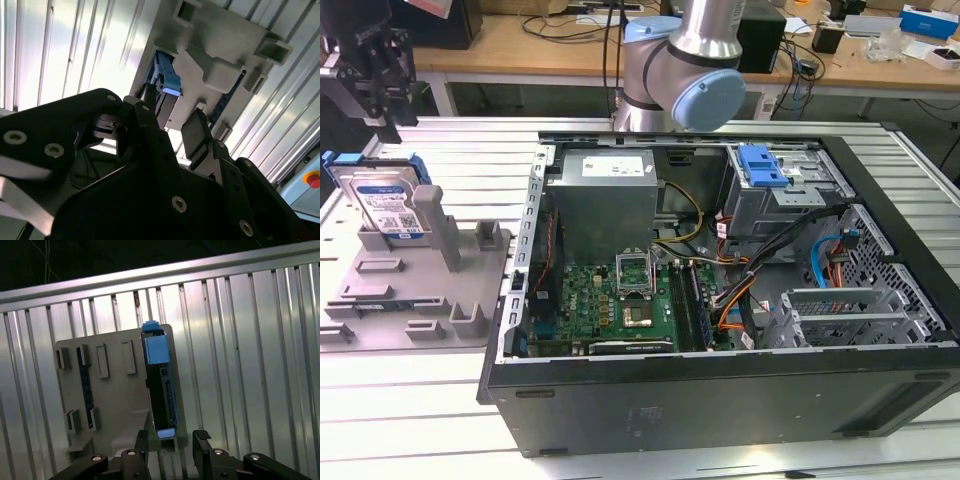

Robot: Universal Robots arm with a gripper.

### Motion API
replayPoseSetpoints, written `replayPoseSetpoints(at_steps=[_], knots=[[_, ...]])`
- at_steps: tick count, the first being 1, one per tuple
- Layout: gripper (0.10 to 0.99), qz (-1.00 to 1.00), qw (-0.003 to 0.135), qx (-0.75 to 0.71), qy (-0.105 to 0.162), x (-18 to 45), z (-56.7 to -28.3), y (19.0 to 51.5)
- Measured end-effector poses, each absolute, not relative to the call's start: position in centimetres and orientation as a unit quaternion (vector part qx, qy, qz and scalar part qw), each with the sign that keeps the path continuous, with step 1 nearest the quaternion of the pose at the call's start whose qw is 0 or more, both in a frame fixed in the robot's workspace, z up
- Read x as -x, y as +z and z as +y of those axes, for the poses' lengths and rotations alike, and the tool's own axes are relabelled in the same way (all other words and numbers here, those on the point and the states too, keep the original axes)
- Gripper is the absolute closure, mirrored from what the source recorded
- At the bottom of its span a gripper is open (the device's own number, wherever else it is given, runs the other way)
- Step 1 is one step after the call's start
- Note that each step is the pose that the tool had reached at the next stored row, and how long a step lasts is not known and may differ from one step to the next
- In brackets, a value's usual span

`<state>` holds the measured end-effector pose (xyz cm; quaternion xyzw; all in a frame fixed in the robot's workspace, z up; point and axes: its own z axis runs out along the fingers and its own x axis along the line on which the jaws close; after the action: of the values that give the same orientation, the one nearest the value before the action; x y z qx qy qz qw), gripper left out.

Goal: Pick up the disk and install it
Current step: 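Pick up the disk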

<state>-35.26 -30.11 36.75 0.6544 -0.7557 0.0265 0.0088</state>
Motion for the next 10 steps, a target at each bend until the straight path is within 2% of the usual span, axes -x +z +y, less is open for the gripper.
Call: replayPoseSetpoints(at_steps=[10], knots=[[0.604, -0.735, 0.008, -0.677, 0.027, 37.5, -30.1, 36.3]])
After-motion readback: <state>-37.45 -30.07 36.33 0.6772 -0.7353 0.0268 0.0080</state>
